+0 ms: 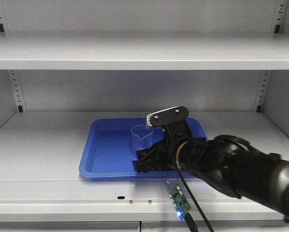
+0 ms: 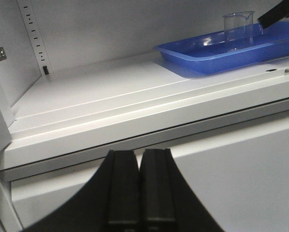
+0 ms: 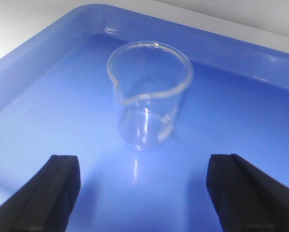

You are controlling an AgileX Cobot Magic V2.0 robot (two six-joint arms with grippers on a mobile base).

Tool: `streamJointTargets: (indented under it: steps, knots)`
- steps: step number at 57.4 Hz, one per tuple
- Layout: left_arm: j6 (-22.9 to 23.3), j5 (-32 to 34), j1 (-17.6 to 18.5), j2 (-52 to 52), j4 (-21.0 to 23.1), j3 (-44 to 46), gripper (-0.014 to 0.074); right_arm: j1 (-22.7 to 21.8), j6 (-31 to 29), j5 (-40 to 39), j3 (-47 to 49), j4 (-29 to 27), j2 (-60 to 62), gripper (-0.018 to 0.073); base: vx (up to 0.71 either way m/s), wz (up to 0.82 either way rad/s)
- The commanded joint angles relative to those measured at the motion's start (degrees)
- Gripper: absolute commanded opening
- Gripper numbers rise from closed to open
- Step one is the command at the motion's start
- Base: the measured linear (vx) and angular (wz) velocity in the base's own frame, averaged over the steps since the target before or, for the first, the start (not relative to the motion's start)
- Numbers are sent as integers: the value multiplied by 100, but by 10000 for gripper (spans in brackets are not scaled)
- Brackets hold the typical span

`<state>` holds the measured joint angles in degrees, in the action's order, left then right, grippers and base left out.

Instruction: Pick beaker and place in left cabinet

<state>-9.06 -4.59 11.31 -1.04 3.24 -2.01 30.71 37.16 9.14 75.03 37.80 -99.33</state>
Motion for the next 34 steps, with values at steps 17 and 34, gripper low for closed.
streamJointTargets:
  steps: [17, 34]
  knots:
    - [14, 496, 32, -52, 27, 151, -6, 10, -43, 49, -1325, 61, 2173, 584, 0, 0]
    - [14, 496, 32, -52, 27, 151, -6, 10, -43, 629, -1775, 67, 2663, 584, 0, 0]
